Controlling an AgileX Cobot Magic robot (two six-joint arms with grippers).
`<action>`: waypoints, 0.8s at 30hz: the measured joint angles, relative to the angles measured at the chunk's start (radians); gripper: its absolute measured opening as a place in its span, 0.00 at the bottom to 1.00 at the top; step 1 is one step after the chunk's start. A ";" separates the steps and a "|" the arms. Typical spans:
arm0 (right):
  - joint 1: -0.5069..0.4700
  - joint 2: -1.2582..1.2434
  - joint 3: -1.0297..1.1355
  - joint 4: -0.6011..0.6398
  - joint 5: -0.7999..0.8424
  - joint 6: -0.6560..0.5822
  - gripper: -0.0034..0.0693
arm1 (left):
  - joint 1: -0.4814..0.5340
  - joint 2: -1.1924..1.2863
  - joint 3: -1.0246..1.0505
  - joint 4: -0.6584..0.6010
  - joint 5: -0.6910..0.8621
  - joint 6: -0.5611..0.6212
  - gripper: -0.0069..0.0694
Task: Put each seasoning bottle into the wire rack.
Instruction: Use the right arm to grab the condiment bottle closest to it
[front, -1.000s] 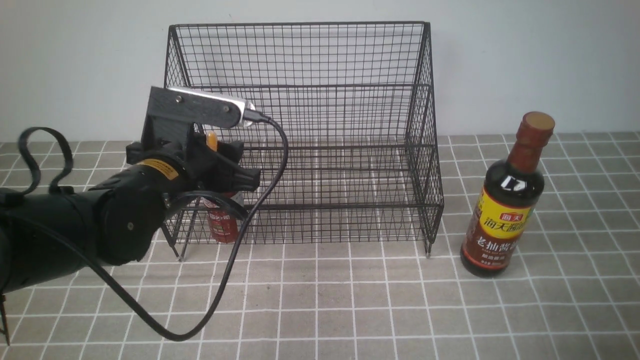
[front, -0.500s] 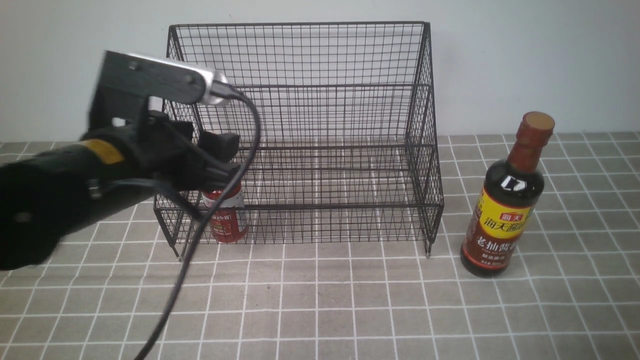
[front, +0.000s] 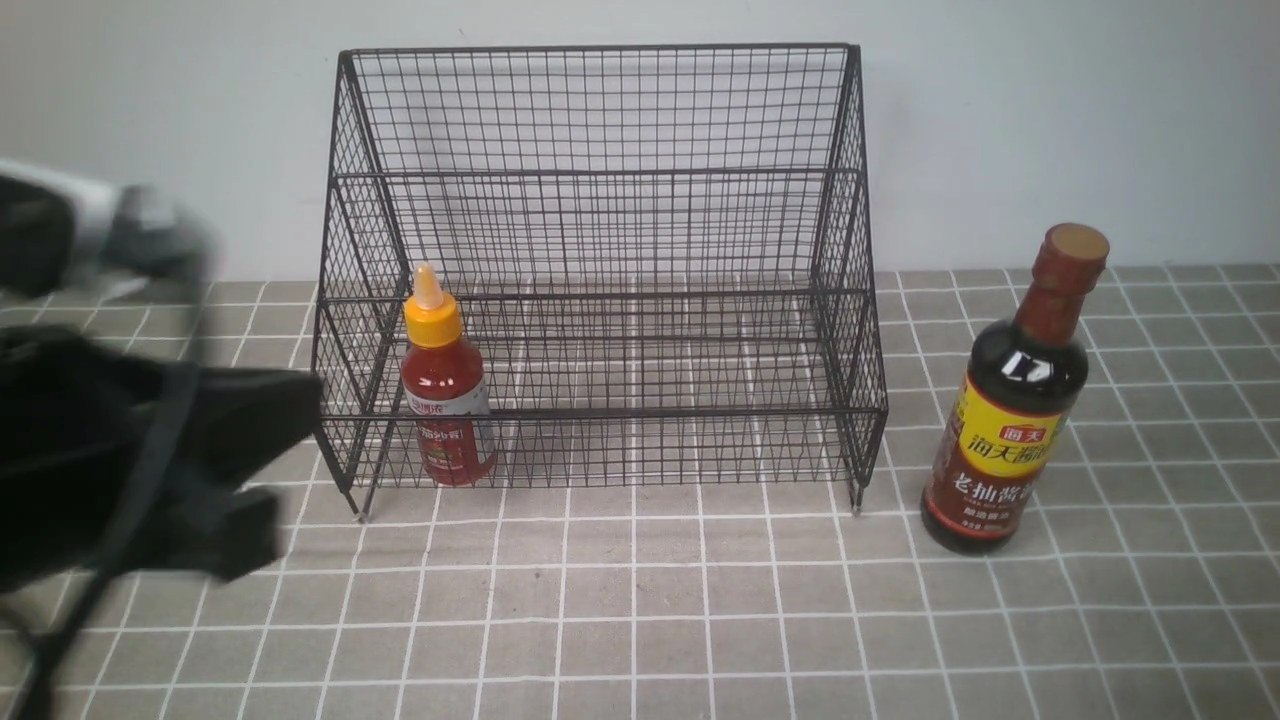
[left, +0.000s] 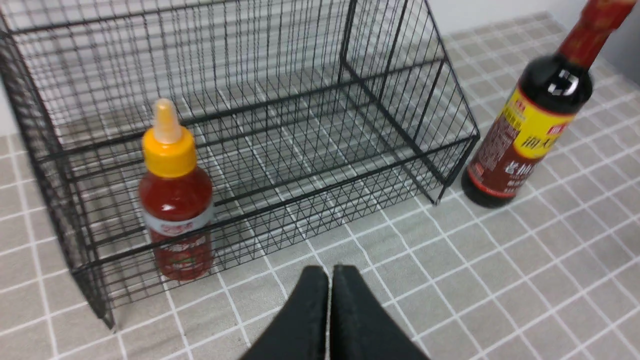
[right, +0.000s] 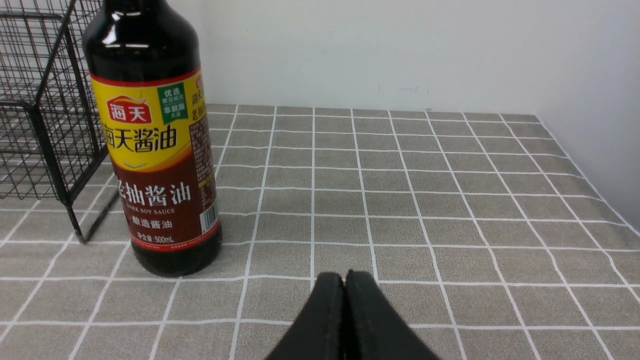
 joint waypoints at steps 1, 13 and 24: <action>0.000 0.000 0.000 0.000 0.000 0.000 0.02 | 0.000 -0.016 0.007 0.009 0.003 -0.013 0.08; 0.000 0.000 0.000 0.000 0.000 0.000 0.02 | 0.000 -0.377 0.064 0.132 0.134 -0.143 0.08; 0.000 0.000 0.000 0.000 0.000 0.000 0.02 | 0.000 -0.413 0.095 0.210 0.127 -0.140 0.08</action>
